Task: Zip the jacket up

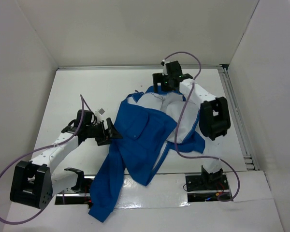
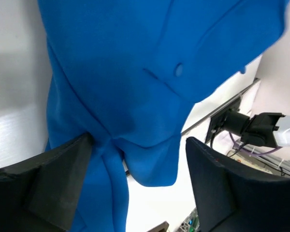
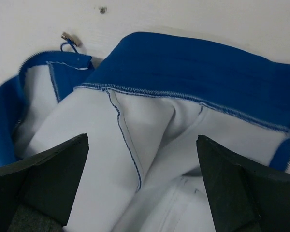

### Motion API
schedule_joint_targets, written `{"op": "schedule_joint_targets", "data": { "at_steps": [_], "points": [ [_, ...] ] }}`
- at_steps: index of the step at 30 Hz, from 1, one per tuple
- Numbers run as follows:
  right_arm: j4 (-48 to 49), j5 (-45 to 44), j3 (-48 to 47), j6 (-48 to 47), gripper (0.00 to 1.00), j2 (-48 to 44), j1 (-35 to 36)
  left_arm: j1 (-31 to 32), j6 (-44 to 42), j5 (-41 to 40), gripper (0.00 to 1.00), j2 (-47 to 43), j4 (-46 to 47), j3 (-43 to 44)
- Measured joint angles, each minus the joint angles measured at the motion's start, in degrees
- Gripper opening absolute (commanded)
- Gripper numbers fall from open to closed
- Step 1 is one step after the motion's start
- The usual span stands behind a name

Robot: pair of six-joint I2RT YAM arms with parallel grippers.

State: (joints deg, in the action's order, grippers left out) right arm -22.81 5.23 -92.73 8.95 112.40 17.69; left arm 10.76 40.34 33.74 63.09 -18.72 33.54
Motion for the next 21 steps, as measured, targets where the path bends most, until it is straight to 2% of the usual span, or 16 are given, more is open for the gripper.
{"op": "schedule_joint_targets", "data": {
  "at_steps": [9,12,13,15,17,18,20,21],
  "points": [
    [-6.5,-9.6,-12.7,-11.6,1.00,14.8,3.2,1.4,-1.3,-1.3,0.56,7.9,0.9,-0.7],
    [-7.6,-12.2,-14.8,-16.2,1.00,17.4,3.4,1.9,-1.3,-1.7,0.39,10.3,1.2,-0.2],
    [-8.7,-12.6,-16.3,-17.4,1.00,18.5,3.4,2.1,-1.2,-2.0,0.22,11.2,1.2,0.2],
    [-10.4,-13.4,-20.4,-19.6,0.99,21.6,3.4,2.4,-1.1,-2.9,0.00,13.0,1.1,1.3],
    [-11.6,-14.3,-23.2,-20.7,0.96,23.9,3.5,2.7,-1.1,-4.2,0.00,14.2,0.7,2.5],
    [-11.9,-15.1,-24.0,-21.1,0.90,24.9,3.5,2.9,-1.0,-5.1,0.00,14.8,0.4,3.4],
    [-12.1,-16.7,-25.1,-22.1,0.53,25.9,3.5,3.0,-1.1,-7.0,0.00,15.7,-0.1,5.6],
    [-12.1,-17.3,-25.2,-22.6,0.14,26.0,3.5,3.0,-1.1,-8.2,0.00,16.2,-0.5,7.0]
  ]
}}
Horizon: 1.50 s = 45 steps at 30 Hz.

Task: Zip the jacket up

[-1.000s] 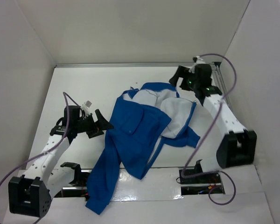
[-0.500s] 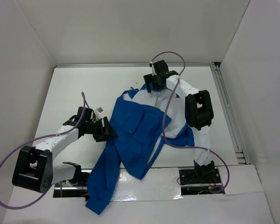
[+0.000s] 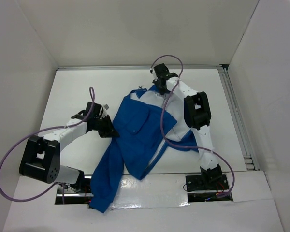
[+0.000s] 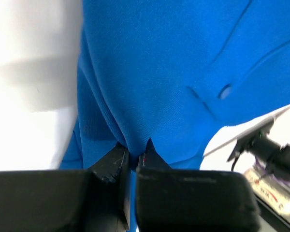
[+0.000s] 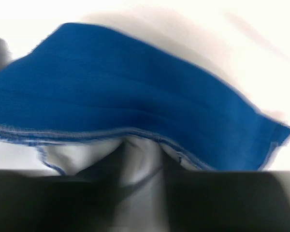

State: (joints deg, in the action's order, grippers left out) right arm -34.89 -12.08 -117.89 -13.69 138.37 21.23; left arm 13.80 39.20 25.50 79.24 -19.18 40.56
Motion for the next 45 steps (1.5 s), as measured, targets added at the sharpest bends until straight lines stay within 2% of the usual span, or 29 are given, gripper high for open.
{"op": "schedule_joint_targets", "data": {
  "at_steps": [1,7,11,15,18,23,28,33,37,42,45],
  "points": [
    [-0.1,-0.8,0.0,-0.2,0.00,0.2,0.0,0.0,0.0,-1.2,0.00,0.5,-0.5,1.7],
    [0.5,-1.5,1.5,2.1,0.00,-0.5,-1.5,0.0,-1.3,-7.3,0.00,2.1,-1.8,13.8],
    [2.2,0.3,11.5,6.0,0.00,-9.7,-3.1,0.2,-1.6,-10.4,0.00,0.3,-2.6,17.5],
    [9.7,2.9,28.2,11.8,0.00,-30.3,-3.5,0.4,-1.5,-12.7,0.00,-9.9,-5.7,14.6],
    [16.0,3.3,36.7,15.8,0.00,-47.1,-2.0,0.8,-1.5,-12.8,0.00,-20.1,-8.7,13.8],
    [24.8,0.8,47.3,20.1,0.00,-70.2,2.9,0.8,-1.6,-11.4,0.00,-31.7,-11.4,14.8],
    [24.2,-2.6,52.1,22.1,0.00,-85.3,7.6,0.8,-1.8,-6.5,0.00,-37.6,-13.9,17.3],
    [21.3,-5.0,48.5,23.2,0.00,-92.9,12.1,0.8,-3.1,-1.3,0.00,-39.9,-15.1,25.4],
    [19.8,-5.9,42.5,23.3,0.00,-94.6,14.4,0.8,-4.4,0.3,0.00,-40.0,-15.1,33.1],
    [20.7,-8.7,38.9,23.3,0.00,-91.8,14.6,0.8,-5.0,0.3,0.00,-38.3,-11.1,37.6],
    [20.5,-9.5,38.2,24.9,0.00,-84.9,12.8,1.0,-5.4,-0.9,0.00,-32.1,-9.4,37.9]
  ]
}}
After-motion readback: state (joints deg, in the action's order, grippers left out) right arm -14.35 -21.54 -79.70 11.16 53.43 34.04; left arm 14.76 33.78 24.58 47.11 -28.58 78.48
